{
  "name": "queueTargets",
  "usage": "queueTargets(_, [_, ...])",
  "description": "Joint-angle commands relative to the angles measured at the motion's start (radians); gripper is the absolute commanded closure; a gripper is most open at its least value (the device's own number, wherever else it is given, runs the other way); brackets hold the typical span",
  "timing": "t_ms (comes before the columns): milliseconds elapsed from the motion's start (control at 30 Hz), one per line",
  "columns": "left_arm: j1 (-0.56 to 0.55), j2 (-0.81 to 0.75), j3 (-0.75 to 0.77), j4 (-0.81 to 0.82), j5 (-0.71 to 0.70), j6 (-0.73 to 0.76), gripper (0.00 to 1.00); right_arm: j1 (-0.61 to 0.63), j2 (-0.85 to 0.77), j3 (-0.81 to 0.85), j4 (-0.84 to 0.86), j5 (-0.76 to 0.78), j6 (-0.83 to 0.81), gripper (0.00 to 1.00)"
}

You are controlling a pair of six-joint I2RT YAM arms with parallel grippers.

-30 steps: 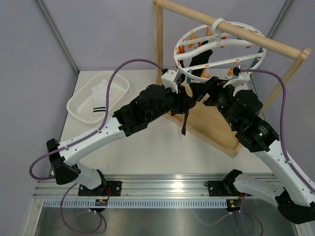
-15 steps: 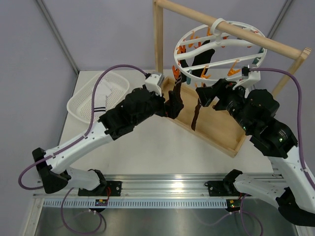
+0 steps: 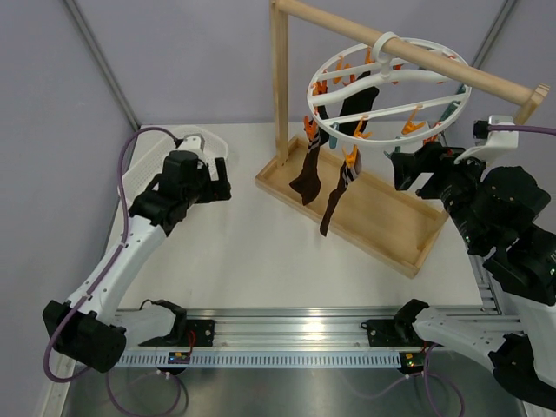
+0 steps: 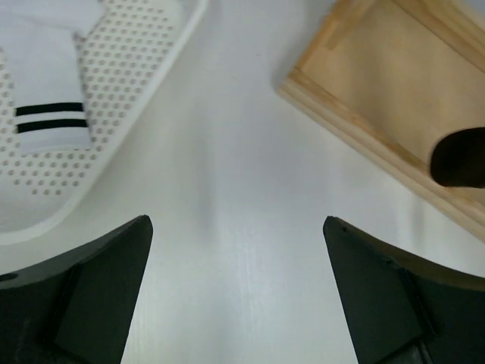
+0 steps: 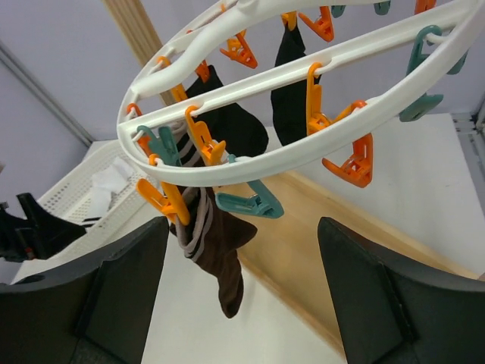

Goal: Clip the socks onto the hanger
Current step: Open the clamp at the hanger.

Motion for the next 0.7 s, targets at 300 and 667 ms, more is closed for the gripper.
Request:
queueTargets(300, [0.056, -0.24, -0.186, 0.095, -0.054, 0.111, 0.01, -0.005, 0.143, -0.008, 0.093, -0.026, -0.188, 0.13])
queueTargets(667, [0.055, -0.297, -0.203, 0.088, -0.117, 0.13, 0.01, -0.002, 0.315, 0.078, 0.115, -0.234, -0.124, 0.2])
